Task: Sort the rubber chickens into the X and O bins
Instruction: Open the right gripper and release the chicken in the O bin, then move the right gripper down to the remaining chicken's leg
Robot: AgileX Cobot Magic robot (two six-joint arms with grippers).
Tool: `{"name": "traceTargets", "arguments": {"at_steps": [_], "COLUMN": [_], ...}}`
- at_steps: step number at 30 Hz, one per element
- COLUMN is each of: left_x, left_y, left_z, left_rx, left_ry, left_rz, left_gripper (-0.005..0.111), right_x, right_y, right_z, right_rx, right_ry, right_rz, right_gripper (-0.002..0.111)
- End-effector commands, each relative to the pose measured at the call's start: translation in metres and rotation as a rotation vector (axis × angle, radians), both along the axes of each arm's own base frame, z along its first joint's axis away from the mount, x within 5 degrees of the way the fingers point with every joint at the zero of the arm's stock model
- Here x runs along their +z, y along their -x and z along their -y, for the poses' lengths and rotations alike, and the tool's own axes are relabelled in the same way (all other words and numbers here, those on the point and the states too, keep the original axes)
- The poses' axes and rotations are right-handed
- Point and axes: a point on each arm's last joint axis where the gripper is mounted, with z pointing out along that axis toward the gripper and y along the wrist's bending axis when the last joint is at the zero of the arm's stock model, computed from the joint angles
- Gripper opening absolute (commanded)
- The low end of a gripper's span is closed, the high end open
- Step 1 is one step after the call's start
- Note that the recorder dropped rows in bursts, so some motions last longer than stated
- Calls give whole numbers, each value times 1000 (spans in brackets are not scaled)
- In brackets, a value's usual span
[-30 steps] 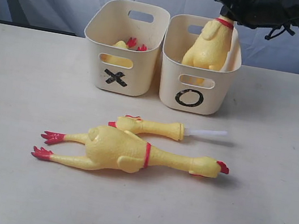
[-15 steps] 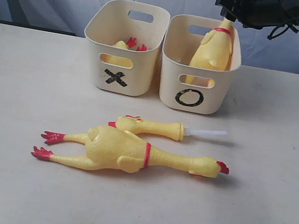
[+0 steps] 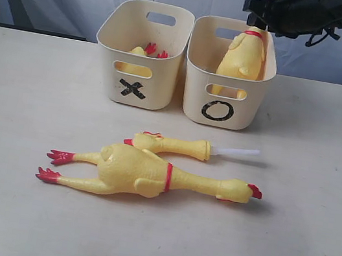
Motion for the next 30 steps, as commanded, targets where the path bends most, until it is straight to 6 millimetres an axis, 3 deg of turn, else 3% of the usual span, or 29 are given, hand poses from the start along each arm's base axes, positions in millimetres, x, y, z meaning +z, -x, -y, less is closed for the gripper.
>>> {"name": "traceTargets", "arguments": {"at_steps": [1, 11, 22, 26, 30], "left_x": [-1, -1, -1, -1, -1], "left_y": [1, 1, 1, 1, 1], "left_z": [0, 0, 0, 0, 0], "left_rx": [2, 0, -2, 0, 0], "left_ry": [1, 1, 1, 1, 1], "left_rz": [0, 0, 0, 0, 0], "left_gripper": [67, 67, 67, 67, 67], "right_x": [40, 91, 134, 136, 127], "right_y": [16, 55, 109, 128, 140], "right_z": [1, -2, -19, -35, -48], "right_rx": [50, 188, 527, 698, 783], "right_ry": [3, 19, 145, 219, 257], "right_rz": [17, -49, -44, -12, -43], "right_gripper": [51, 51, 50, 47, 47]}}
